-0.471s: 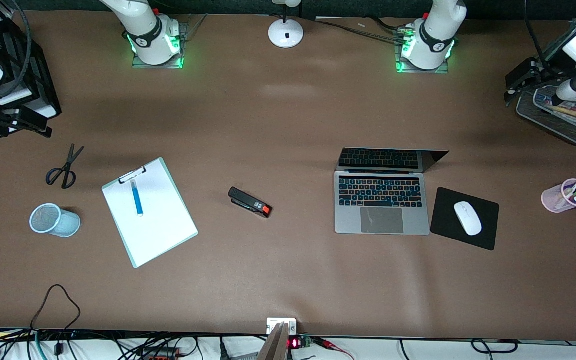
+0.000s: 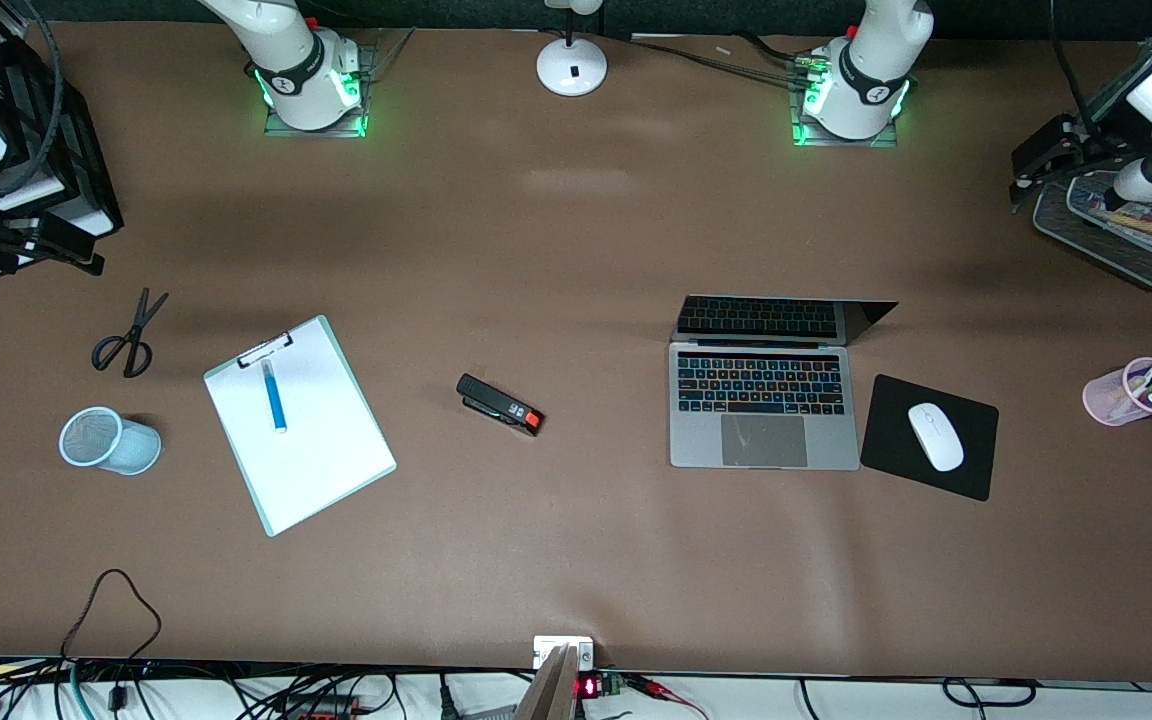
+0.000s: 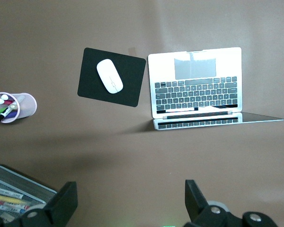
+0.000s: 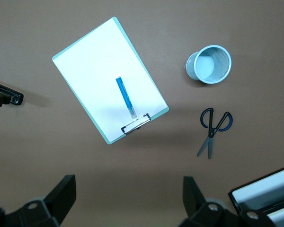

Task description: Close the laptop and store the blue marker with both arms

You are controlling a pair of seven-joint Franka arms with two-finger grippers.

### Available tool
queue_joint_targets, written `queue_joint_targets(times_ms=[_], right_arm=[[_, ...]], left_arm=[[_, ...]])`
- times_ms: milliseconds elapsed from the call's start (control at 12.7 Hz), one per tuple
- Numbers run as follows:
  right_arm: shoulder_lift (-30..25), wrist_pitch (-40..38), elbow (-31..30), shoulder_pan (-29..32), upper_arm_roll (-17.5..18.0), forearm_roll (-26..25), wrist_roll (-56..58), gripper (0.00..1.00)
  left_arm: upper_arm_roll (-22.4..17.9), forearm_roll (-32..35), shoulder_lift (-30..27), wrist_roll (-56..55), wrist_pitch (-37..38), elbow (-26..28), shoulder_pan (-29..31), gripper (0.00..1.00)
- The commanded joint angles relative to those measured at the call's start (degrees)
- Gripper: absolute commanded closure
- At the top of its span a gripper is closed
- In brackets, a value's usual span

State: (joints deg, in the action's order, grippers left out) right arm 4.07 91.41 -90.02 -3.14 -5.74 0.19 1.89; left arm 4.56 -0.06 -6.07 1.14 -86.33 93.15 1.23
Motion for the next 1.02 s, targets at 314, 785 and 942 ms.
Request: queue_joint_targets(times_ms=[314, 785, 942], right_arm=[[0.2, -0.7, 0.6, 0.0, 0.2, -0.6, 0.2, 0.0], [4.5, 4.5, 0.6, -1.3, 0.2, 0.2, 0.0, 0.0], [6.9, 5.0, 0.8, -1.8, 0.2, 0.1, 0.2, 0.0]], left_arm=[[0.2, 0.2, 4.8, -0.6, 7.4, -3.9, 0.0, 0.0], [1.0, -1.9, 6.1, -5.3, 7.1, 0.1, -0.8, 0.0], [3.8, -2.0, 6.2, -9.0, 4.8, 3.3, -0.8, 0.0]])
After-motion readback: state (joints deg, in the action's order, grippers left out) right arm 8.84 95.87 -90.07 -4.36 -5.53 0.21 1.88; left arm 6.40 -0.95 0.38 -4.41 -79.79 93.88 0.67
